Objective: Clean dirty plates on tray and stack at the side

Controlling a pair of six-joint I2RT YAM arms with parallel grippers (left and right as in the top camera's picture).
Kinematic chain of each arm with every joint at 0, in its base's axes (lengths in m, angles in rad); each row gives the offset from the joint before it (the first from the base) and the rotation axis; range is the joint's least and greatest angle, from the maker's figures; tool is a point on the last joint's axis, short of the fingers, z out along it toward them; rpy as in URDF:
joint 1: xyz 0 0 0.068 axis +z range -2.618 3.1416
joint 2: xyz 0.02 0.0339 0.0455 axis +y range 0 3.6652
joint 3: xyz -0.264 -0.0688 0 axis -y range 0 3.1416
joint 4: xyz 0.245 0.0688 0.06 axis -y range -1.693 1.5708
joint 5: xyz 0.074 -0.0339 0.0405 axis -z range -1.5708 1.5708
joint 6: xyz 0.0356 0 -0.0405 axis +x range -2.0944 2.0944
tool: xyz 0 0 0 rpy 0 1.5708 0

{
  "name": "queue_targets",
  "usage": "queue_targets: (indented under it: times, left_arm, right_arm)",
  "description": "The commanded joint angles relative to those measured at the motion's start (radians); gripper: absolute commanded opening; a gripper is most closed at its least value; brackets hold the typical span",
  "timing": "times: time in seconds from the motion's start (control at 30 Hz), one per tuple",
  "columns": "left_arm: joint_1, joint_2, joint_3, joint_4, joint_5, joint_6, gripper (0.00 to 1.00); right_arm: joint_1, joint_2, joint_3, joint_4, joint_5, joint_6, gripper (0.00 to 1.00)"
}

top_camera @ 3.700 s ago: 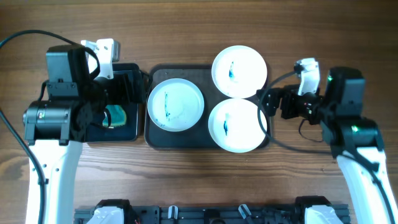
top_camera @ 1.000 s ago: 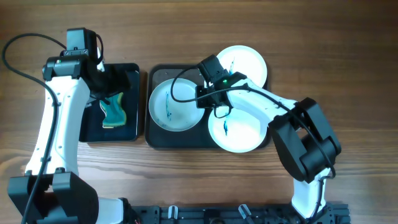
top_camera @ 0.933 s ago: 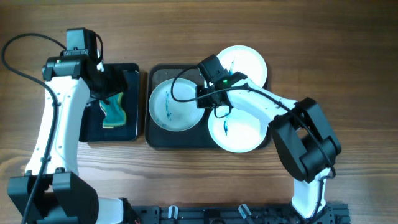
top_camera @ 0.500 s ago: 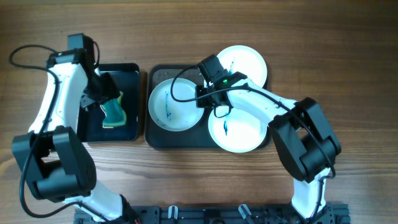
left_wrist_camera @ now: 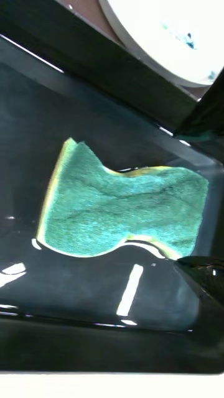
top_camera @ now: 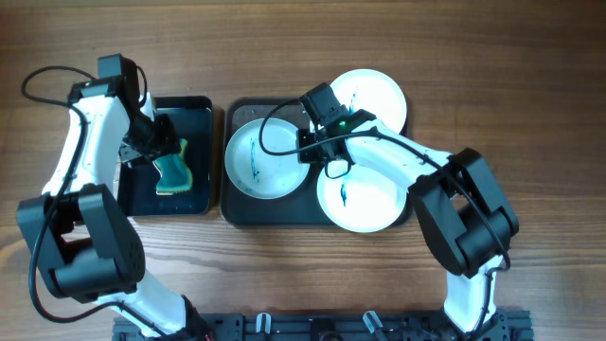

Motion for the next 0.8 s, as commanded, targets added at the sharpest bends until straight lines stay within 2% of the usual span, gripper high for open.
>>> queue_targets:
  times: [0.0, 0.2, 0.33, 0.37, 0.4, 0.43, 0.57, 0.67, 0.7, 0.73, 0.77]
  left_arm:
    - [-0.002, 0.011, -0.081, 0.052, 0.015, 0.033, 0.55]
    - [-0.002, 0.011, -0.148, 0.152, 0.015, 0.033, 0.51]
    - [-0.002, 0.011, -0.15, 0.157, 0.016, 0.032, 0.41]
    - [-0.002, 0.011, -0.15, 0.157, 0.016, 0.031, 0.42]
    - [-0.002, 0.011, -0.15, 0.158, 0.021, 0.024, 0.45]
    - [-0.002, 0.011, -0.15, 0.16, 0.041, 0.025, 0.52]
    - [-0.002, 0.011, -0.15, 0.159, 0.094, 0.025, 0.59]
    - [-0.002, 0.011, -0.15, 0.152, 0.094, 0.025, 0.72]
    - [-0.002, 0.011, -0.15, 0.152, 0.094, 0.025, 0.88]
    - [-0.002, 0.011, -0.15, 0.153, 0.094, 0.025, 0.98]
    - [-0.002, 0.011, -0.15, 0.153, 0.094, 0.025, 1.0]
  right_arm:
    - [0.002, 0.03, 0.008, 0.003, 0.002, -0.007, 0.04]
    - [0.002, 0.03, 0.008, 0.005, 0.003, -0.006, 0.04]
    - [0.002, 0.03, 0.008, 0.005, 0.003, -0.007, 0.04]
    - [0.002, 0.03, 0.008, 0.005, 0.003, -0.007, 0.04]
    - [0.002, 0.03, 0.008, 0.004, 0.002, -0.007, 0.04]
    - [0.002, 0.03, 0.008, 0.004, 0.002, -0.007, 0.04]
    - [0.002, 0.03, 0.008, 0.026, 0.002, -0.003, 0.04]
    - [0.002, 0.03, 0.008, 0.039, 0.002, 0.0, 0.04]
    - [0.002, 0.03, 0.008, 0.039, 0.002, 0.0, 0.04]
    - [0.002, 0.03, 0.008, 0.038, 0.002, -0.001, 0.04]
    - [0.002, 0.03, 0.008, 0.035, 0.002, -0.003, 0.04]
